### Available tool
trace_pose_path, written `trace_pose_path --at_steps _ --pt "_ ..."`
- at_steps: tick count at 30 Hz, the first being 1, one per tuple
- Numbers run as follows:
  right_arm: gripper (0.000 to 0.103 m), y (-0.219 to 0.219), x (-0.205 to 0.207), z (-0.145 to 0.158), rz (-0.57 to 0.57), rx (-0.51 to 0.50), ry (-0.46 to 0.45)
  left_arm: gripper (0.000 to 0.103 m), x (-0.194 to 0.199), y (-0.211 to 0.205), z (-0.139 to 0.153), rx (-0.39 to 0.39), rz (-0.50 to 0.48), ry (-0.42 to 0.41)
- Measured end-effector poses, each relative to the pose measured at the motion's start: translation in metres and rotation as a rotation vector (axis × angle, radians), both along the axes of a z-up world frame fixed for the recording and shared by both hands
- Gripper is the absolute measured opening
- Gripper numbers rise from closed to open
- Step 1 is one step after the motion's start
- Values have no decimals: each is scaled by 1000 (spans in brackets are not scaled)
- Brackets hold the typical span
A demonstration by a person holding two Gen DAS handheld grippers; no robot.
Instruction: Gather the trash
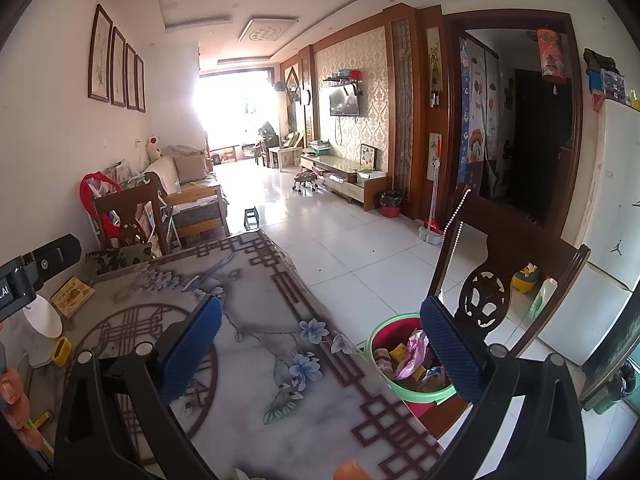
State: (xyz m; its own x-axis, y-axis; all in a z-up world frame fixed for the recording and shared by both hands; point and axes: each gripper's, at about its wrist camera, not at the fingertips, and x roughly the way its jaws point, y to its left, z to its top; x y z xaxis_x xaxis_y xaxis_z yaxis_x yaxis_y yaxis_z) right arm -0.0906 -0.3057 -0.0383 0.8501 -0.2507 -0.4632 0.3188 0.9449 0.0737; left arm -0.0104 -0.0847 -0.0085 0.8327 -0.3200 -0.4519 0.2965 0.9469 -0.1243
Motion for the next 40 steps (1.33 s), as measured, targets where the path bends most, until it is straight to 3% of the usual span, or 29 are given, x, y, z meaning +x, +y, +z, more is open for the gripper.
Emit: trace_pose_path --at_steps 21,31,36,40 --pt "96 0 16 -9 31 9 44 98 8 11 -4 6 6 20" --pt "96 5 44 -26 90 29 106 98 31 14 -20 13 23 82" --pt "96 17 78 -64 177 18 209 98 54 31 -60 66 133 109" --pt "96 29 119 -126 263 -15 332 98 81 72 -140 204 286 236"
